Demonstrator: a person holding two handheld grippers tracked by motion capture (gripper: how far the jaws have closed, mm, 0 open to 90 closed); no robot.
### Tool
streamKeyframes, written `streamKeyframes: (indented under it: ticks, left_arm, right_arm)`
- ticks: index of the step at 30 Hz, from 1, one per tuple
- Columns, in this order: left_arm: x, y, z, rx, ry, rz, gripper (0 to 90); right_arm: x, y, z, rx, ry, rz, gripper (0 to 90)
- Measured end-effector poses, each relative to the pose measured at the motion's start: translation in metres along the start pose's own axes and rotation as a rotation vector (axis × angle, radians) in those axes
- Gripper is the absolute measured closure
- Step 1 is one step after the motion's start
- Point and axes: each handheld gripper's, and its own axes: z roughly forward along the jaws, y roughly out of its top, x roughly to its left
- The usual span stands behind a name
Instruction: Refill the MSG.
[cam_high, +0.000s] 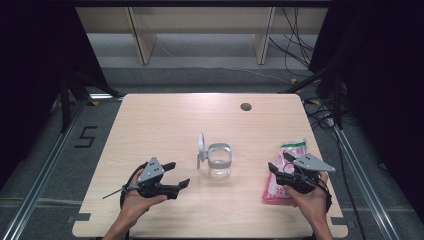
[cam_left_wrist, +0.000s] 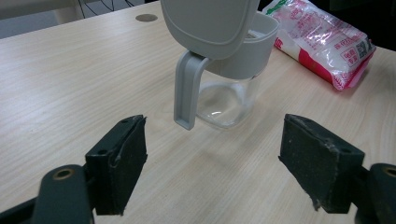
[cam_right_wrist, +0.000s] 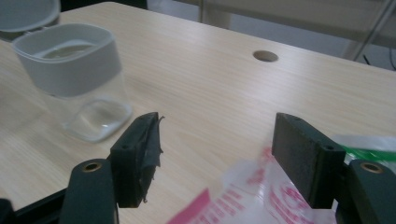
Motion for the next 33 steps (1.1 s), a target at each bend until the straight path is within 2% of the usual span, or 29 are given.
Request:
streamKeyframes:
  ticks: [2, 4, 5, 6, 7, 8, 9, 10, 11, 12, 13, 14, 15, 16, 17, 19, 20, 21, 22, 23, 26, 27, 29, 30, 32, 33]
  left_arm:
    - [0.001, 0.0, 0.0, 0.003, 0.008, 0.007, 22.2]
    - [0.0, 0.0, 0.0, 0.005, 0.007, 0.004, 22.3]
    - [0.0, 0.0, 0.0, 0.006, 0.002, 0.013, 22.3]
    - [0.0, 0.0, 0.0, 0.006, 0.002, 0.013, 22.3]
    - [0.0, -0.001, 0.001, 0.006, -0.001, 0.013, 22.3]
    - [0.0, -0.001, 0.001, 0.006, -0.001, 0.013, 22.3]
    - [-0.001, -0.001, 0.001, 0.006, 0.0, -0.002, 22.3]
    - [-0.001, -0.001, 0.001, 0.007, 0.001, 0.005, 22.3]
    - [-0.001, -0.001, 0.001, 0.007, 0.002, 0.005, 22.3]
    - [-0.001, -0.002, 0.001, 0.007, 0.002, 0.005, 22.3]
    - [-0.001, -0.002, 0.0, 0.007, 0.001, 0.004, 22.3]
    - [-0.001, -0.001, 0.0, 0.01, 0.007, 0.01, 22.3]
    - [-0.001, -0.001, 0.0, 0.009, 0.006, 0.007, 22.4]
    - [0.0, -0.002, 0.0, 0.006, -0.001, 0.005, 22.3]
    - [0.0, -0.002, 0.001, 0.001, -0.001, -0.002, 22.3]
    - [0.0, -0.002, 0.001, 0.003, -0.004, 0.015, 22.3]
    - [-0.001, -0.002, 0.001, 0.003, -0.003, -0.003, 22.4]
    - [-0.001, -0.002, 0.001, 0.007, -0.003, 0.008, 22.3]
    - [-0.001, -0.002, 0.001, 0.007, -0.002, 0.002, 22.4]
    - [0.0, -0.002, 0.001, 0.003, -0.007, 0.026, 22.4]
    - [0.0, -0.002, 0.001, 0.008, -0.001, 0.027, 22.4]
    - [-0.001, -0.002, 0.001, 0.009, 0.001, 0.021, 22.4]
    - [-0.002, -0.003, 0.002, 0.013, -0.004, 0.007, 22.5]
    - [-0.002, -0.003, 0.003, 0.013, -0.007, 0.007, 22.5]
    - [-0.002, -0.002, 0.003, 0.012, -0.01, 0.031, 22.5]
    - [-0.004, -0.003, 0.004, 0.006, -0.009, -0.001, 22.5]
  right_arm:
    - [-0.003, -0.004, -0.003, -0.004, -0.023, 0.032, 33.1]
    - [-0.01, -0.006, -0.008, 0.003, -0.048, 0.025, 32.4]
    - [-0.012, -0.008, -0.011, -0.011, -0.076, 0.056, 30.9]
    - [-0.012, -0.008, -0.011, -0.011, -0.076, 0.056, 30.9]
    - [-0.02, -0.01, -0.015, -0.006, -0.098, 0.036, 30.8]
    - [-0.02, -0.01, -0.015, -0.006, -0.098, 0.036, 30.8]
    - [-0.025, -0.014, -0.016, -0.002, -0.129, 0.038, 30.7]
    - [-0.025, -0.014, -0.016, -0.002, -0.129, 0.038, 30.7]
    - [-0.027, -0.015, -0.016, 0.003, -0.14, 0.049, 30.3]
    - [-0.026, -0.016, -0.017, 0.008, -0.157, 0.084, 29.6]
    - [-0.031, -0.017, -0.018, 0.016, -0.162, 0.056, 29.4]
    - [-0.032, -0.018, -0.019, 0.013, -0.17, 0.067, 29.3]
    - [-0.036, -0.019, -0.019, 0.007, -0.188, 0.055, 28.3]
    - [-0.036, -0.02, -0.019, 0.016, -0.187, 0.081, 27.5]
    - [-0.036, -0.02, -0.019, 0.016, -0.187, 0.081, 27.5]
    - [-0.041, -0.022, -0.018, 0.028, -0.189, 0.078, 26.3]
    - [-0.039, -0.023, -0.017, 0.037, -0.196, 0.125, 25.1]
    - [-0.042, -0.024, -0.017, 0.031, -0.209, 0.112, 23.7]
    - [-0.046, -0.026, -0.016, 0.038, -0.2, 0.121, 22.5]
    - [-0.05, -0.027, -0.014, 0.028, -0.185, 0.118, 21.7]
    - [-0.055, -0.029, -0.013, 0.03, -0.183, 0.138, 20.1]
    - [-0.058, -0.031, -0.013, 0.035, -0.17, 0.183, 19.5]
    - [-0.059, -0.032, -0.013, 0.031, -0.164, 0.192, 19.3]
    - [-0.062, -0.032, -0.012, 0.019, -0.149, 0.18, 18.6]
    - [-0.066, -0.035, -0.012, 0.016, -0.121, 0.228, 18.1]
    - [-0.066, -0.035, -0.012, 0.016, -0.121, 0.228, 18.1]
